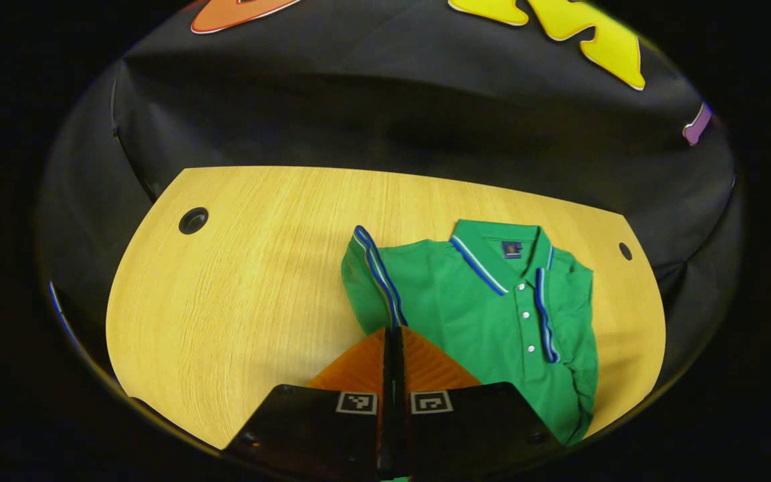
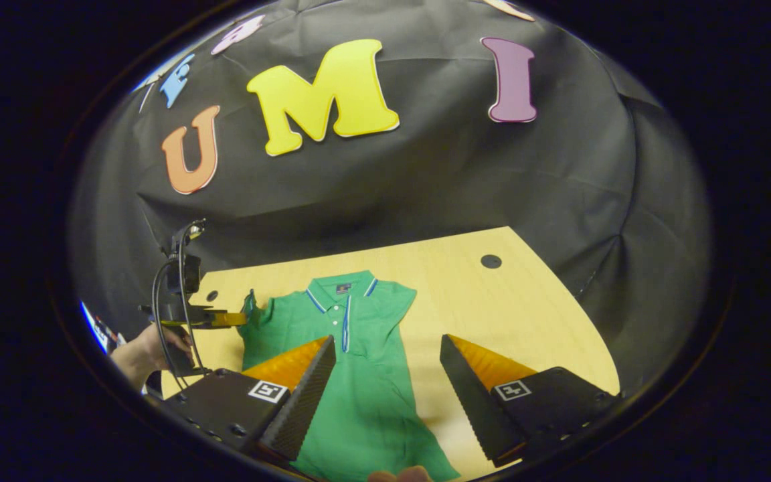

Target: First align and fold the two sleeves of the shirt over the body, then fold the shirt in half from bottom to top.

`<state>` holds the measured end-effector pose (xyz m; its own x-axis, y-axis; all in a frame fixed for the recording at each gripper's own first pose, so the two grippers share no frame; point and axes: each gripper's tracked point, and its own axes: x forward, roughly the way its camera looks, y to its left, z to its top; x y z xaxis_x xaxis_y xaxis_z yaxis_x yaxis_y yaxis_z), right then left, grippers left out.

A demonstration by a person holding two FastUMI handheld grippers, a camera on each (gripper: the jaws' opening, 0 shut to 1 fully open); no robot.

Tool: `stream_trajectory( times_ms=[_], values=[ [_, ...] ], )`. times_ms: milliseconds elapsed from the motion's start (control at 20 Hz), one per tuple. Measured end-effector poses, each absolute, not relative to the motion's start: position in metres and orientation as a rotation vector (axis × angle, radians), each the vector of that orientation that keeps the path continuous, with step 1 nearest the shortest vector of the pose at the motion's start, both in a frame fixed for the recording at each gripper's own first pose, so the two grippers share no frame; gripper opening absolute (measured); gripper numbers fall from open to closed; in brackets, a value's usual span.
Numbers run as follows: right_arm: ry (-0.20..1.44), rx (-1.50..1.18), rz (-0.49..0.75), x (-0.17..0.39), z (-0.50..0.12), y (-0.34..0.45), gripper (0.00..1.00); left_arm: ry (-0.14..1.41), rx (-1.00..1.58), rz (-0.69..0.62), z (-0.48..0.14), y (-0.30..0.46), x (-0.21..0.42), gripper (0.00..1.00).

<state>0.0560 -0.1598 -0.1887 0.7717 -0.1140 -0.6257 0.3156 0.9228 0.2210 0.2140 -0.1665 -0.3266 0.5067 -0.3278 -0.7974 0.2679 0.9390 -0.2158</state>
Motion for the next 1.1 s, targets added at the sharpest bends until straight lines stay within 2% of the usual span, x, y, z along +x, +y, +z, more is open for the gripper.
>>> stream_trajectory(
  times_ms=[300,400,550,700,900,1100],
  values=[
    [0.635,0.335,-0.265,0.034,-0.186,-0.177,0.96,0.950,-0.121,-0.463,-0.289,-0.247,0.194,0.06],
    [0.638,0.346,-0.274,0.026,-0.186,-0.182,0.96,0.938,-0.121,-0.463,-0.282,-0.264,0.190,0.06],
    [0.636,0.350,-0.286,0.018,-0.187,-0.189,0.96,0.911,-0.143,-0.456,-0.271,-0.276,0.184,0.13],
    [0.628,0.332,-0.275,0.016,-0.186,-0.190,0.96,0.886,-0.154,-0.425,-0.246,-0.260,0.172,1.00],
    [0.601,0.238,-0.202,0.014,-0.180,-0.178,0.96,0.819,-0.169,-0.384,-0.219,-0.228,0.149,1.00],
    [0.621,0.147,-0.144,-0.004,-0.185,-0.166,0.96,0.741,-0.146,-0.364,-0.189,-0.181,0.099,1.00]
  ],
)
